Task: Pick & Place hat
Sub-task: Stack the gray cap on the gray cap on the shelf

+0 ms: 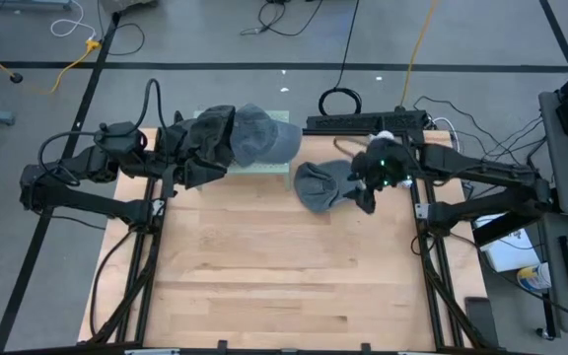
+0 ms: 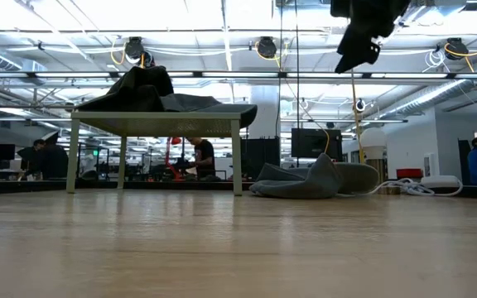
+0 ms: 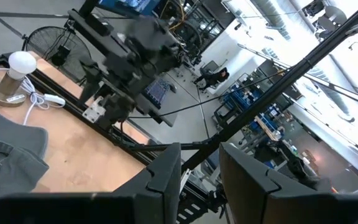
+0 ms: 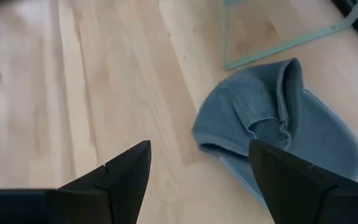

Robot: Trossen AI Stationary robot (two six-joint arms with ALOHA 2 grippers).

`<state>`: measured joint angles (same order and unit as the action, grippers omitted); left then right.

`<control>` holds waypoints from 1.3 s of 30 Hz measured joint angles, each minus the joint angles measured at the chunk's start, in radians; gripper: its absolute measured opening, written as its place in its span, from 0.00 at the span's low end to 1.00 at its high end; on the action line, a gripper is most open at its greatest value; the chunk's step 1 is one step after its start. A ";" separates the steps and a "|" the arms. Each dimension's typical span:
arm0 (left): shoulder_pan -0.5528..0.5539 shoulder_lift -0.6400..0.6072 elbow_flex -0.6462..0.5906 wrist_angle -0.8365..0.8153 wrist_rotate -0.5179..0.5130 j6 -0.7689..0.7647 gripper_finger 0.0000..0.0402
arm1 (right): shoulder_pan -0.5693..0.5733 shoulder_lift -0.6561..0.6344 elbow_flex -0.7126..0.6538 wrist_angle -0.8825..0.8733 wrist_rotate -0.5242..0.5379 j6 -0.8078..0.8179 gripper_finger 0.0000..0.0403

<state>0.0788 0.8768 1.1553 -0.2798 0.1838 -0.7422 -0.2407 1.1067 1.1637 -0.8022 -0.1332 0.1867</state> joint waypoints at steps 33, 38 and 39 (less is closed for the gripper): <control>0.000 0.000 0.000 -0.001 -0.001 0.006 0.28 | 0.183 0.021 -0.593 0.441 0.528 -0.448 0.65; 0.000 0.000 0.000 0.000 -0.018 0.007 0.28 | 0.077 0.021 -0.633 0.517 0.487 -0.568 0.65; 0.000 0.000 0.000 -0.001 -0.026 0.011 0.28 | 0.056 0.021 -0.638 0.538 0.456 -0.593 0.64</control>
<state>0.0790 0.8768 1.1553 -0.2806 0.1575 -0.7312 -0.1847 1.1278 0.5256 -0.2643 0.3228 -0.4065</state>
